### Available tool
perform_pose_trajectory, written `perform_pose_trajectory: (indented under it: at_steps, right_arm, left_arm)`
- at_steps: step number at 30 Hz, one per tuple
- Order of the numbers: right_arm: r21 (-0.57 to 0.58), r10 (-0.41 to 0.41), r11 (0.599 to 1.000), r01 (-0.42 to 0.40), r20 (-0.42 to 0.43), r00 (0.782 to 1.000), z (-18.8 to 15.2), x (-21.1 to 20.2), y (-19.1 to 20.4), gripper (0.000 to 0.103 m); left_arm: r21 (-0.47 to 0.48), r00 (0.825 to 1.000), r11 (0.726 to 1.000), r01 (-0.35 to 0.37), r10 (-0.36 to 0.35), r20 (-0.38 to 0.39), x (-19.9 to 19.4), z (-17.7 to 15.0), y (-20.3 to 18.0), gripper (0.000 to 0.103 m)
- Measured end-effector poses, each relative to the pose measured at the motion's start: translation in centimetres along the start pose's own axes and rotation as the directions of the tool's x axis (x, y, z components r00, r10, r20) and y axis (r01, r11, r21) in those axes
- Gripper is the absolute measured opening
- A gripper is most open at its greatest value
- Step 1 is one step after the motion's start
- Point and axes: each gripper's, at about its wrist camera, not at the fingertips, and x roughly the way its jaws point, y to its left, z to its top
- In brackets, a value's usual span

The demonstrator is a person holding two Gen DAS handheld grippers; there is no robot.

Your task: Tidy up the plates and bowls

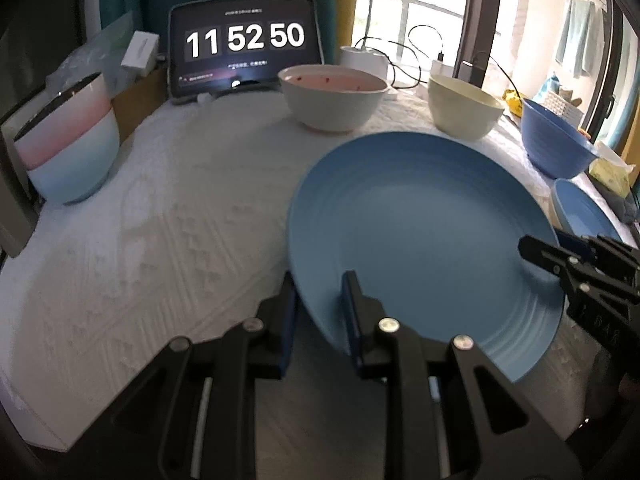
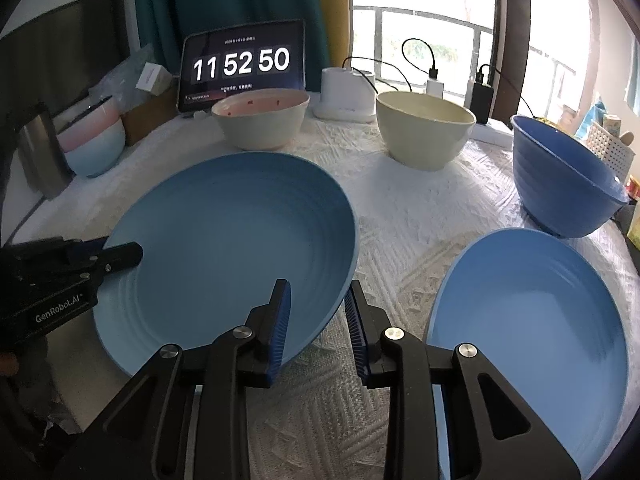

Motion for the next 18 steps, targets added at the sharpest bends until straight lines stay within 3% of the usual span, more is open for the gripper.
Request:
perform_pose_trajectory:
  at_steps: [7, 18]
  right_arm:
    - [0.004, -0.009, 1.000, 0.009, 0.049, 0.999, 0.0, -1.3, -0.3, 0.030]
    - [0.036, -0.045, 0.999, 0.041, 0.129, 0.991, 0.9, -5.1, -1.8, 0.030]
  left_arm:
    - [0.014, 0.998, 1.000, 0.002, -0.003, 0.057, -1.6, 0.4, -0.8, 0.022]
    - [0.030, 0.993, 0.998, 0.062, -0.065, 0.103, -3.5, 1.8, -2.9, 0.023]
